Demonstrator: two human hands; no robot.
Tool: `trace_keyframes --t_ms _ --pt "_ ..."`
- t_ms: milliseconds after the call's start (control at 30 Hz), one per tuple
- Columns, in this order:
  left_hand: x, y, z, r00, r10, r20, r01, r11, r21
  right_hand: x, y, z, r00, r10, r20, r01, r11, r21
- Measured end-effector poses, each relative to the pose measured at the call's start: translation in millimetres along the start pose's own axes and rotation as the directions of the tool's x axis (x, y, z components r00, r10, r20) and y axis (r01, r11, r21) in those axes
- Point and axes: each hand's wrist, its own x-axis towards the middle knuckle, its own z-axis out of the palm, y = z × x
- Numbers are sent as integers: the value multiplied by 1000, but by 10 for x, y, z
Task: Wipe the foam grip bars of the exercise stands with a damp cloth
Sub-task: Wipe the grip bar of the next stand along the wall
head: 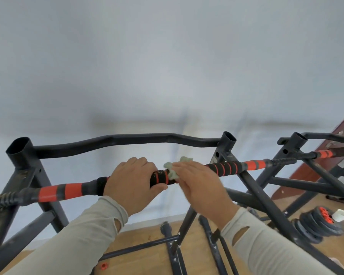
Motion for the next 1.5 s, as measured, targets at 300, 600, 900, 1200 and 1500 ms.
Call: trace_keyframes --t_ms 300,600,900,1200,1500 --pt "-95 -327 -369 989 -3 148 13 997 -70 -19 152 -71 990 130 45 -128 990 -54" --pt "-314 -753 -310 980 -114 161 122 992 -40 122 -298 -79 932 348 -107 -354 934 -53" --pt "-335 -816 -219 994 -82 72 86 995 -53 321 -1129 427 992 -75 -98 84 993 88" --pt "-327 -815 -219 988 -113 106 118 992 -45 341 -133 -339 935 190 300 -40 895 -444" --pt "-343 -825 -223 994 -79 72 82 996 -35 523 -1346 267 998 -31 52 27 996 86"
